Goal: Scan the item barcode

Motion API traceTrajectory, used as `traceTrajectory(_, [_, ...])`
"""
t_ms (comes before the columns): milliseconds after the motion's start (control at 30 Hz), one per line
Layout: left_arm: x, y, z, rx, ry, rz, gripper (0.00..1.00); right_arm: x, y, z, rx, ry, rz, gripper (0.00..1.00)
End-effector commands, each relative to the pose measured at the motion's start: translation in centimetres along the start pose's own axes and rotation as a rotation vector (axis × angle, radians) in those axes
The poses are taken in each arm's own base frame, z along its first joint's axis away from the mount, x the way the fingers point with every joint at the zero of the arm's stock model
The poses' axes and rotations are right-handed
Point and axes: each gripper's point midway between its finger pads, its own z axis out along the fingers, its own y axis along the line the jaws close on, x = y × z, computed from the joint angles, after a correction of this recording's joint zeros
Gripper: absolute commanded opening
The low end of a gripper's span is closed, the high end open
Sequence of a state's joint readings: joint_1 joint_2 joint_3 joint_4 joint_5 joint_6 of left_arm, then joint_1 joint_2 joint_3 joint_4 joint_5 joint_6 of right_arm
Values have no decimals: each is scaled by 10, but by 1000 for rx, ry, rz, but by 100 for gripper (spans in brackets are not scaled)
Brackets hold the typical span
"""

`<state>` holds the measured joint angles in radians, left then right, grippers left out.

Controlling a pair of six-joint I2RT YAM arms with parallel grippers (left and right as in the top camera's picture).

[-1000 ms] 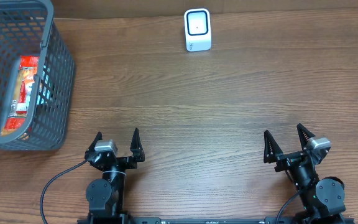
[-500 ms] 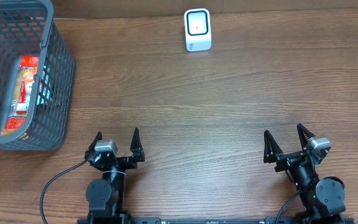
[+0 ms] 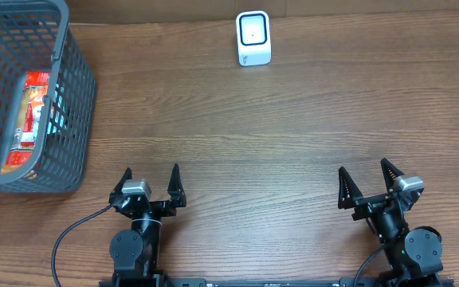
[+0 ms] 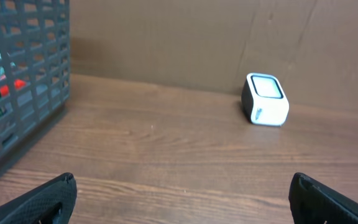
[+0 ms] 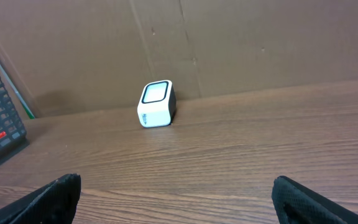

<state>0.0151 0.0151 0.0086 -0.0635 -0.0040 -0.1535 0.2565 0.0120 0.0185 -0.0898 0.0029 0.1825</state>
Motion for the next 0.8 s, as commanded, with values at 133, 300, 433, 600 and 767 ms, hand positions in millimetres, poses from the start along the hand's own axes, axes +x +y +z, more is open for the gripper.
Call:
traceTrajectory(133, [-1,-12,-8,61,68,-11,100,2,0,0,-3,-1,-8,100])
traceTrajectory(300, [-38,-18,-38,50,136,-23,100,2,0,0,-3,-1,-8,100])
traceTrajectory(433, [-76,-24,-67,44,176,-34,100,2,0,0,-3,-2,-8,100])
traceTrajectory(600, [-131,-52,-88,143,245,-54,100,2,0,0,-3,-2,-8,100])
traceTrajectory(767, [-173,-63,-85,142,429,-52,100,2,0,0,-3,-1,-8,100])
